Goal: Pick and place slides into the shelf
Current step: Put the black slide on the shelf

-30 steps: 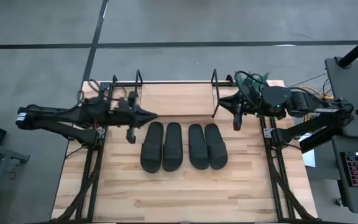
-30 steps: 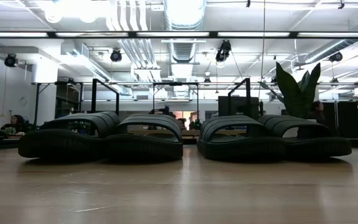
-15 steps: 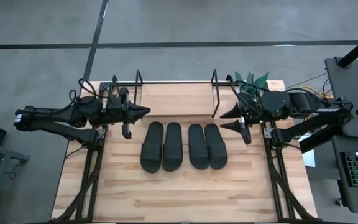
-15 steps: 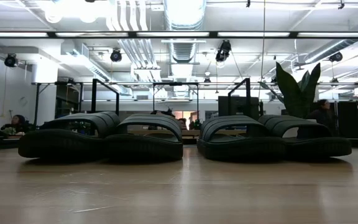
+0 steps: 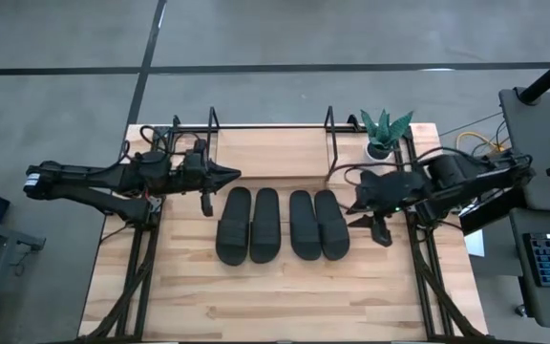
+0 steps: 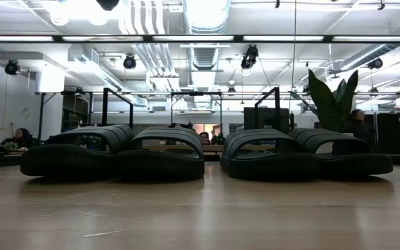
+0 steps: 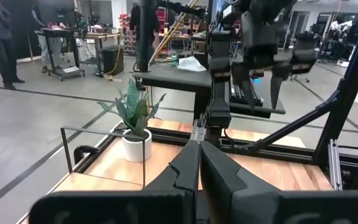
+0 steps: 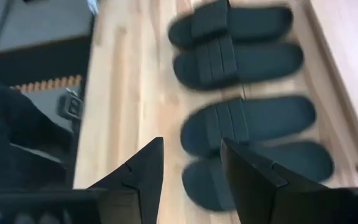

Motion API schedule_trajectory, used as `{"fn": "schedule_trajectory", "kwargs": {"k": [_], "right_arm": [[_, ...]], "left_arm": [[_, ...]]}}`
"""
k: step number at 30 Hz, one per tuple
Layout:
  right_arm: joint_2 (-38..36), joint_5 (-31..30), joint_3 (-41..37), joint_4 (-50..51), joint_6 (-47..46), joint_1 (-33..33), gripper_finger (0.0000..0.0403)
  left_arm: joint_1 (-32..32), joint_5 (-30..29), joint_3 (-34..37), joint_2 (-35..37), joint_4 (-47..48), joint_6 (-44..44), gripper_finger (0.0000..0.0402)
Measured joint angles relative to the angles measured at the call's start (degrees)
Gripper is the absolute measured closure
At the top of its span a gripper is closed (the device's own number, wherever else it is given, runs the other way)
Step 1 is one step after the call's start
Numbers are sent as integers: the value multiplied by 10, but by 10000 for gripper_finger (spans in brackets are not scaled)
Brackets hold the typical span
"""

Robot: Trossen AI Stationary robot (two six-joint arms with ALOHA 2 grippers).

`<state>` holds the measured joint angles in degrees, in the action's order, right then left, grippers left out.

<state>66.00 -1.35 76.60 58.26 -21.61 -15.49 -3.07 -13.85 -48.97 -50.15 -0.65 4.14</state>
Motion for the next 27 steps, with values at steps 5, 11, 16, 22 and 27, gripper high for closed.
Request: {"fn": "schedule_trajectory", "kwargs": {"k": [5,11,16,22,27], "right_arm": [[45,-2,-11,36,-9,0,240],[107,3,-19,70,22,0,230],[147,2,-19,72,37,-7,230],[184,-17,-24,48,62,-30,232],[197,50,-42,-31,64,-24,238]], "left_arm": [[0,0,0,-2,-2,0,402],[0,1,0,6,-1,1,402],[0,1,0,9,0,1,402],[0,1,0,6,1,1,402],[0,2,0,6,2,1,402]]}}
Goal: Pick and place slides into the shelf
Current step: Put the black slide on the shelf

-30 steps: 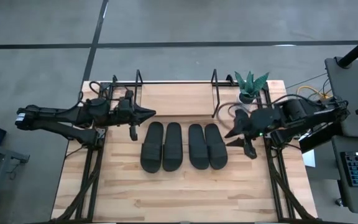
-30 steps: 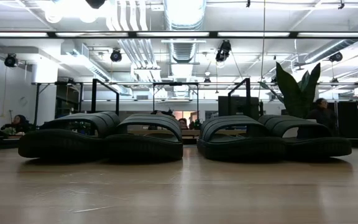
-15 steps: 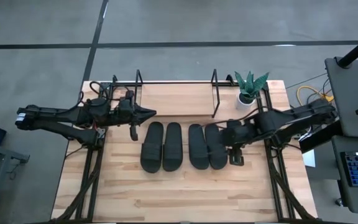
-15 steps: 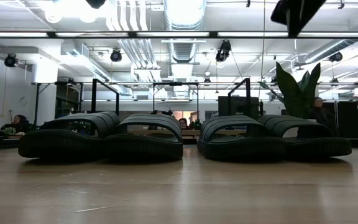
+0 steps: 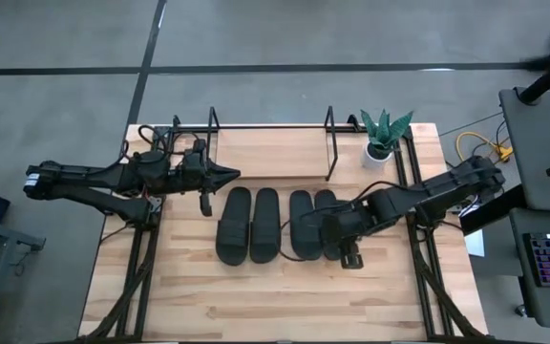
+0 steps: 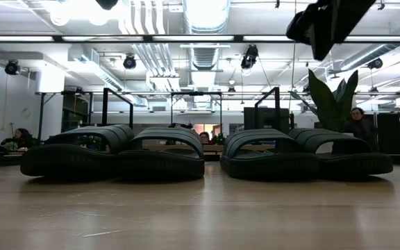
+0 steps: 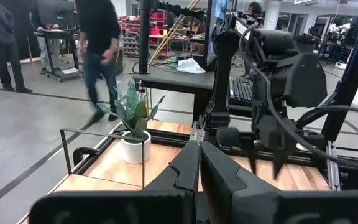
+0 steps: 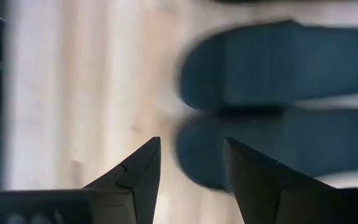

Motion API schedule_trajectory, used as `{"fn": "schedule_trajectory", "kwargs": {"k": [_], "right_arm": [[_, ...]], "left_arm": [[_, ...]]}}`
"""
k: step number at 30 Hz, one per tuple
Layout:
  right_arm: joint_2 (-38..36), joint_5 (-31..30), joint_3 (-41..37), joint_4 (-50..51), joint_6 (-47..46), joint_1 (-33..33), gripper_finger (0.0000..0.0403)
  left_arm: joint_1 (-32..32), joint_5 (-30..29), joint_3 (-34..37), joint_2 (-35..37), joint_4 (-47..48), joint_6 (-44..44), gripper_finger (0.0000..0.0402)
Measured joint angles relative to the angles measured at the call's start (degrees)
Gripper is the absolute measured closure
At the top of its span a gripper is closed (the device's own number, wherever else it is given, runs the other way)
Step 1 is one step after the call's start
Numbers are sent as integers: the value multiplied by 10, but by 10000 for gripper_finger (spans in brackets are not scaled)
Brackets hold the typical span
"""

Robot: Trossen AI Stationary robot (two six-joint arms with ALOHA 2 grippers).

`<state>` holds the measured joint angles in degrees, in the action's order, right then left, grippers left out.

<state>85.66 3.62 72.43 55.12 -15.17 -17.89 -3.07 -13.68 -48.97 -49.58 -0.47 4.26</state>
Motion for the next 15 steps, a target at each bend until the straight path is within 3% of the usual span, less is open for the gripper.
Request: {"fn": "schedule_trajectory", "kwargs": {"k": [3,9,15], "right_arm": [[-2,38,-27,-49,5,17,243],[-4,43,-82,-49,61,73,252],[-4,105,-116,-63,109,147,251]], "left_arm": [[0,2,0,2,1,0,402],[0,2,0,7,0,0,402],[0,3,0,9,1,-1,402]]}}
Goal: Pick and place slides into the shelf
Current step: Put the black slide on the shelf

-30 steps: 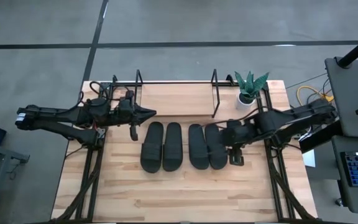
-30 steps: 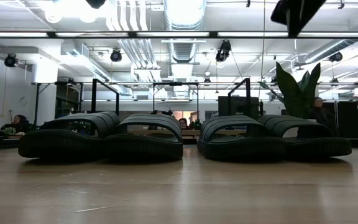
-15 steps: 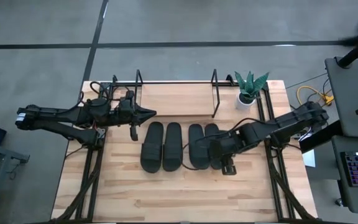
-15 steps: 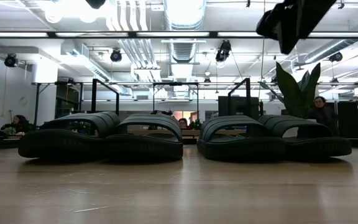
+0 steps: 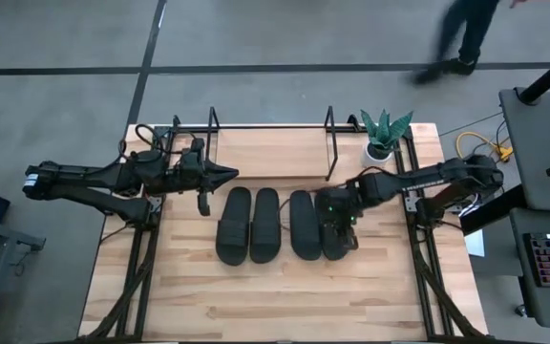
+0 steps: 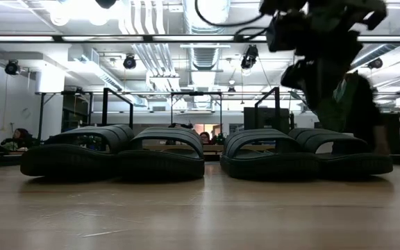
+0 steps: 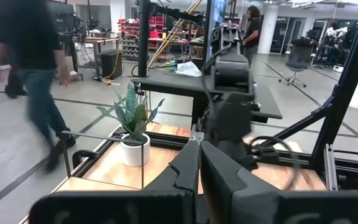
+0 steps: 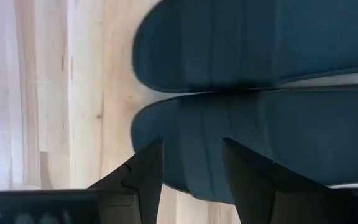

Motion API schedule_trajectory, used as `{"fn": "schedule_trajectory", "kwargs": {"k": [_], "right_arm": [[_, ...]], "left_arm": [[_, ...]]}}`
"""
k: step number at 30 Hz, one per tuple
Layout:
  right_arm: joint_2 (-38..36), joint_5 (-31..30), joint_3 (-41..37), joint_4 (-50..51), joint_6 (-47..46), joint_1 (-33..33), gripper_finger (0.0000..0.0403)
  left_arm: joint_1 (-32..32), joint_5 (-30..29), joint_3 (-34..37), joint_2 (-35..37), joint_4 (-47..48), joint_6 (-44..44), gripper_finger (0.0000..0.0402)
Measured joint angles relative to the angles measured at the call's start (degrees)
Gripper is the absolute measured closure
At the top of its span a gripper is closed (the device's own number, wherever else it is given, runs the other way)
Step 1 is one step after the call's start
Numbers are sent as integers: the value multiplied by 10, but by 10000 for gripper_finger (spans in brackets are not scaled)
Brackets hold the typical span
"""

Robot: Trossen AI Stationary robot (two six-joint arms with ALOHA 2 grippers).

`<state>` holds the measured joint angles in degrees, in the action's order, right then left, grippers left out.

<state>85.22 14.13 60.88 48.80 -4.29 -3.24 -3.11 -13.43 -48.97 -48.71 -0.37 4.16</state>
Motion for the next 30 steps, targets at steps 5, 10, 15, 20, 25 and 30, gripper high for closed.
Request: {"fn": "schedule_trajectory", "kwargs": {"k": [5,10,15,20,25,30], "right_arm": [[0,13,3,0,43,51,250],[3,76,2,1,87,96,251],[12,84,-15,2,125,122,252],[32,84,-32,2,158,131,250],[63,87,-37,1,166,130,252],[92,132,-36,2,163,132,253]], "left_arm": [[0,0,0,0,0,0,402],[0,0,0,0,1,0,402],[0,0,0,0,5,0,402],[0,0,1,0,25,1,402],[0,0,5,0,32,1,402],[0,0,6,0,35,1,402]]}}
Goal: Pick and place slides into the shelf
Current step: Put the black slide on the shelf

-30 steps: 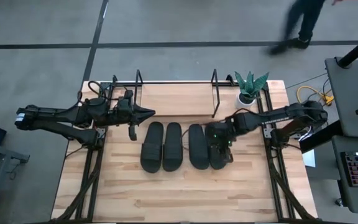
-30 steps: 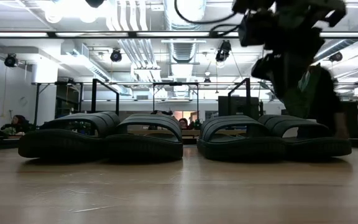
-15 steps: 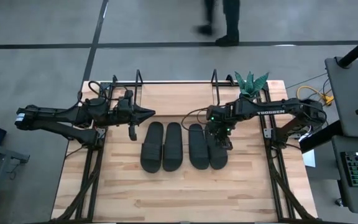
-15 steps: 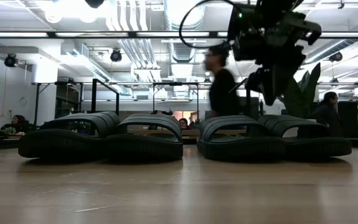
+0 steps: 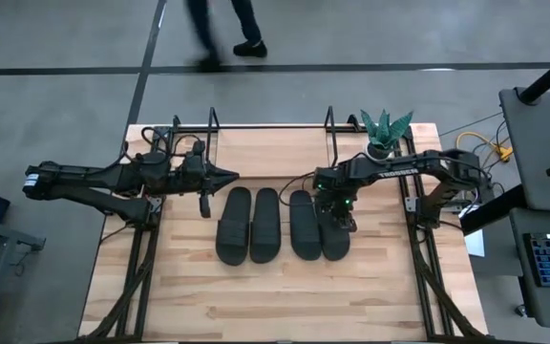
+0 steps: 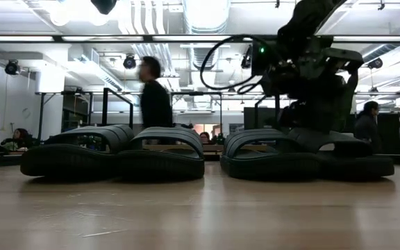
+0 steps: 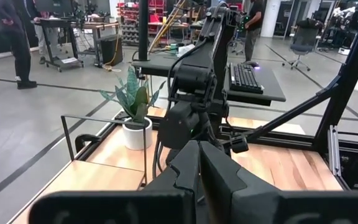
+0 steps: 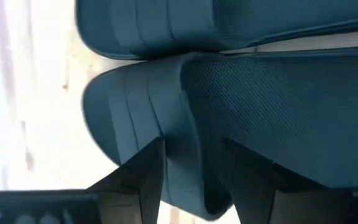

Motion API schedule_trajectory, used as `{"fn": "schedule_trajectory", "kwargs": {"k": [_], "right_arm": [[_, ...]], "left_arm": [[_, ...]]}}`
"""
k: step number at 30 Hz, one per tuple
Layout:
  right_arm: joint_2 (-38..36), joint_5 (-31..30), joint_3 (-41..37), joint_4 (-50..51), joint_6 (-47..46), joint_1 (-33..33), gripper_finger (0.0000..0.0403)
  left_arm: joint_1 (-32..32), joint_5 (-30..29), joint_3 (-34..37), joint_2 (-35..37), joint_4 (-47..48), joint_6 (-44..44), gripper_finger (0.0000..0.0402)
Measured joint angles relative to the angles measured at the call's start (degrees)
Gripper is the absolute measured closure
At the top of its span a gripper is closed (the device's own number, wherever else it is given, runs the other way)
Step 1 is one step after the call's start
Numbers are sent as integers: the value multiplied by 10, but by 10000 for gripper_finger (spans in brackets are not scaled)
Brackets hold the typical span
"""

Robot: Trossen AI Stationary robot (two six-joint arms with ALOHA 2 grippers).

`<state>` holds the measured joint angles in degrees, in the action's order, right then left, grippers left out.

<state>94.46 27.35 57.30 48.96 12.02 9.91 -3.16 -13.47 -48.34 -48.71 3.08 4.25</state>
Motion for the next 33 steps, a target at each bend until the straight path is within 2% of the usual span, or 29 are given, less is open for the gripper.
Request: {"fn": "schedule_trajectory", "kwargs": {"k": [5,9,21,33], "right_arm": [[13,86,-1,4,-18,-2,261],[13,115,-1,5,-21,-1,272],[13,117,-1,5,-65,-2,301],[13,118,-21,-2,-70,-2,305]], "left_arm": [[0,0,0,0,5,0,402],[0,0,0,0,6,0,402],[0,0,0,0,5,-1,402],[0,-3,0,0,5,-1,402]]}}
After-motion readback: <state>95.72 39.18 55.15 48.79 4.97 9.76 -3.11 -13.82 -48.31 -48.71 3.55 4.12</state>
